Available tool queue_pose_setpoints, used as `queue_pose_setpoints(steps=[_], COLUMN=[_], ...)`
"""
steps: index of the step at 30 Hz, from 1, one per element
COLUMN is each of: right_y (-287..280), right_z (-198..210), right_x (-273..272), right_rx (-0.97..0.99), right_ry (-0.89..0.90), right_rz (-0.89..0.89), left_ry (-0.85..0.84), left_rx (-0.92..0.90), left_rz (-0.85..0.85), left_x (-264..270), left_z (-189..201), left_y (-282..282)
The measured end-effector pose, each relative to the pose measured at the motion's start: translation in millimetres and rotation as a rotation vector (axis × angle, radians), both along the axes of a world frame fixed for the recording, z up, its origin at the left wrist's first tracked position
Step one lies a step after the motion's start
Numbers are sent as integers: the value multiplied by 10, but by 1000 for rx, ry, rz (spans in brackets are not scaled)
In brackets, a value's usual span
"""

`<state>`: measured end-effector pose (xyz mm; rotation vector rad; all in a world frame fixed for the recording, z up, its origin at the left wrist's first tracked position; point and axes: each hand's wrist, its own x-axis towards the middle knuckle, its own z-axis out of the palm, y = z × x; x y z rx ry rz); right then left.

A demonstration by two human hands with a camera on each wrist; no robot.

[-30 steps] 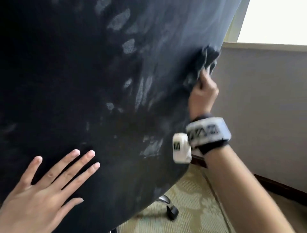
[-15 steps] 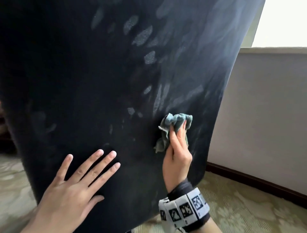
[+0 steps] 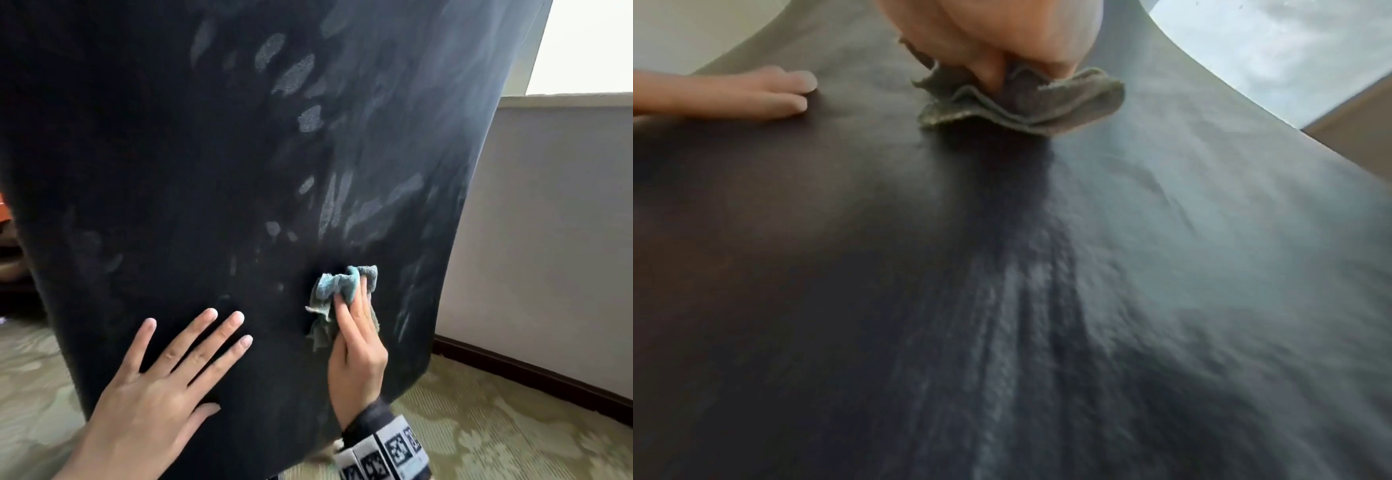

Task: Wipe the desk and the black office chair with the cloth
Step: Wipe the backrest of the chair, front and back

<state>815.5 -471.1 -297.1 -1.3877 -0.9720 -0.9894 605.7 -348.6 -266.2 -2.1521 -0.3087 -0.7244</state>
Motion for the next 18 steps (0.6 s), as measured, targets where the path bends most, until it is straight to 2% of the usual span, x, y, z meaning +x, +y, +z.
queue_pose_setpoints(steps=[5, 6, 9, 11, 13, 15, 18], right_y=[7, -23, -41, -11, 43, 62, -4], right_z=[-690, -715, -370, 44, 210, -31, -786], right_x=[-364, -359, -135, 68, 162, 38, -210], right_rx=[-119, -143, -102, 10, 90, 101, 9], right_ry=[-154, -185, -183, -86, -24, 8, -4], right_rz=[159, 183, 160, 104, 33, -12, -43], left_ry=[17, 27, 43, 26, 17, 19, 21], left_rx=[-17, -31, -39, -35, -2, 8, 36], left_rz=[19, 27, 44, 35, 34, 41, 58], left_x=[-4, -21, -45, -46, -33, -35, -55], left_z=[1, -7, -29, -18, -33, -43, -47], left_y=[9, 29, 84, 83, 85, 89, 111])
